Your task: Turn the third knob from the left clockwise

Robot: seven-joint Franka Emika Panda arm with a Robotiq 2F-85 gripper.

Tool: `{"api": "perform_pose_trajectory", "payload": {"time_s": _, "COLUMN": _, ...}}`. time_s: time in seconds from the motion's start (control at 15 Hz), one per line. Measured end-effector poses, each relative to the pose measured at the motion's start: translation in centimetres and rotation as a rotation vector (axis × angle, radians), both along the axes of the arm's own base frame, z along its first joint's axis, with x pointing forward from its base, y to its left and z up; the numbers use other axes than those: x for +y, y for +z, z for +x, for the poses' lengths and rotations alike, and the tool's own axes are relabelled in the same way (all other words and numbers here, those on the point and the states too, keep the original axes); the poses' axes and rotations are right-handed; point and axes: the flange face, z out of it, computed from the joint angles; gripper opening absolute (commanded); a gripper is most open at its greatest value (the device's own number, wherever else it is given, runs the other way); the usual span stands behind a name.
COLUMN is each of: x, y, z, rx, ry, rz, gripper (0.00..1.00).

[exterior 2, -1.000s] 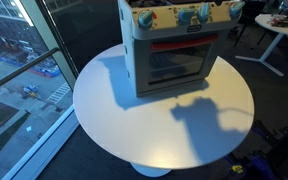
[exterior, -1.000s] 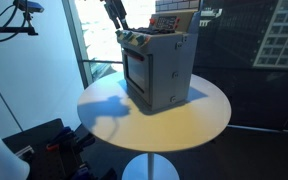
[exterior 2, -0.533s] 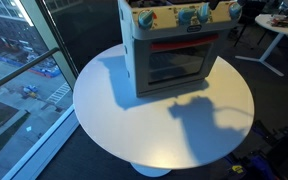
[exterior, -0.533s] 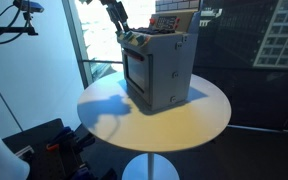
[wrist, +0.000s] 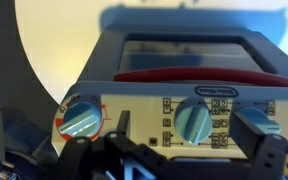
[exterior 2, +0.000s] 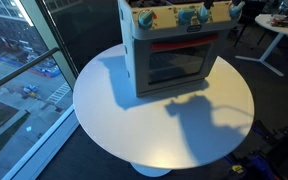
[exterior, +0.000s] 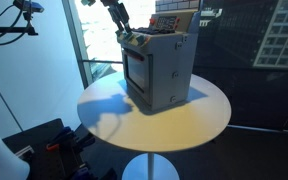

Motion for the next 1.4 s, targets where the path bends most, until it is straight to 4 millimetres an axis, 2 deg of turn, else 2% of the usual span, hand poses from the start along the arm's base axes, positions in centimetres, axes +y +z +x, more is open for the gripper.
{"api": "perform_pose_trajectory", "payload": {"time_s": 1.13, "x": 0.38, "y": -0.51, "z": 0.68, "rx": -0.030, "ry": 0.005, "rz": 0.018, "gripper": 1.00}}
{"api": "perform_pose_trajectory", "payload": {"time_s": 1.27, "x": 0.43, "y": -0.53, "z": 0.80, "rx": -0.037, "ry": 0.008, "rz": 0.021, "gripper": 0.90}}
{"api": "perform_pose_trajectory", "payload": {"time_s": 1.4, "x": 0.46, "y": -0.51, "z": 0.87, "rx": -0.044, "ry": 0.009, "rz": 0.024, "gripper": 0.74}}
